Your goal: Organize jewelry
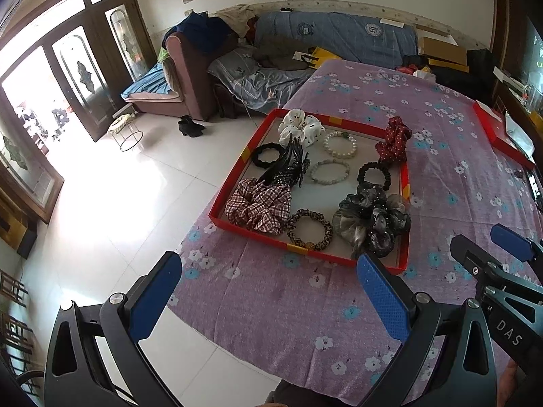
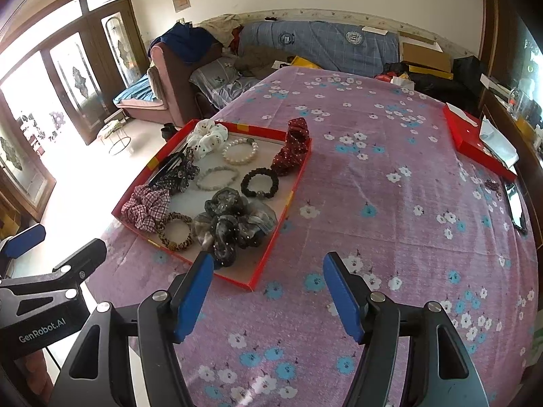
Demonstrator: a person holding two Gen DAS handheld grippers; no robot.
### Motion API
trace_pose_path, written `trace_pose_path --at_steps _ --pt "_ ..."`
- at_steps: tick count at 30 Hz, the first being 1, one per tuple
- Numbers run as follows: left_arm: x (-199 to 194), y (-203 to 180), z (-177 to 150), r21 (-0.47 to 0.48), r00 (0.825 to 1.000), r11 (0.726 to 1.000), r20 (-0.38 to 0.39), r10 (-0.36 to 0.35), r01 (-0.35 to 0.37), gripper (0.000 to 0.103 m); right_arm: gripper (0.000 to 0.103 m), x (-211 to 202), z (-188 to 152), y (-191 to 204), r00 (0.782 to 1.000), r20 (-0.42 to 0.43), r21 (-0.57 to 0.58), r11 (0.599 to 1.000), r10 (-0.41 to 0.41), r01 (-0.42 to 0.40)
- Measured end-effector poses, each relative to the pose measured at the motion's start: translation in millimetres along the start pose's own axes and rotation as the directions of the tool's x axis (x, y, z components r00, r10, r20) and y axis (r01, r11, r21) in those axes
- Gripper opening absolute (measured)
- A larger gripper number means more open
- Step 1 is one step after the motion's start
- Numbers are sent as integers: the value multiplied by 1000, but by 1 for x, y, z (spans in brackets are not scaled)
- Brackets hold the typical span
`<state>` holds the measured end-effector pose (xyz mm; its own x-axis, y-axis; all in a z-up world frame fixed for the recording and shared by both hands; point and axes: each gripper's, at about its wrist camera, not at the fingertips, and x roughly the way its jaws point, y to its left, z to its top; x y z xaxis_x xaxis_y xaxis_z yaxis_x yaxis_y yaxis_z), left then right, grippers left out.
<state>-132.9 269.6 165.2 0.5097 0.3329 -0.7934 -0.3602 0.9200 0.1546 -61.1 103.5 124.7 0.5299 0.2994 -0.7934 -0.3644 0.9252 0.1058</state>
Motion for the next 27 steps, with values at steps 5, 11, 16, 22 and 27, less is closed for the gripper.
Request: trace_pose_path --at_steps 5,11,16,22,27 --pt "10 3 6 8 1000 1000 -13 -7 8 103 72 9 5 4 1000 -12 9 1000 -5 5" --pt "24 7 15 15 999 1000 -32 -19 20 103 73 20 13 9 1000 -25 14 1000 -14 14" --pt "35 11 21 23 999 999 -47 -27 28 103 73 30 18 13 999 -36 21 1000 -21 22" --pt "48 17 27 26 997 999 -69 -32 34 103 73 42 21 19 998 -57 36 999 -32 34" --pt "61 25 30 22 995 999 -95 -27 29 103 73 53 22 22 996 -79 46 998 -34 37"
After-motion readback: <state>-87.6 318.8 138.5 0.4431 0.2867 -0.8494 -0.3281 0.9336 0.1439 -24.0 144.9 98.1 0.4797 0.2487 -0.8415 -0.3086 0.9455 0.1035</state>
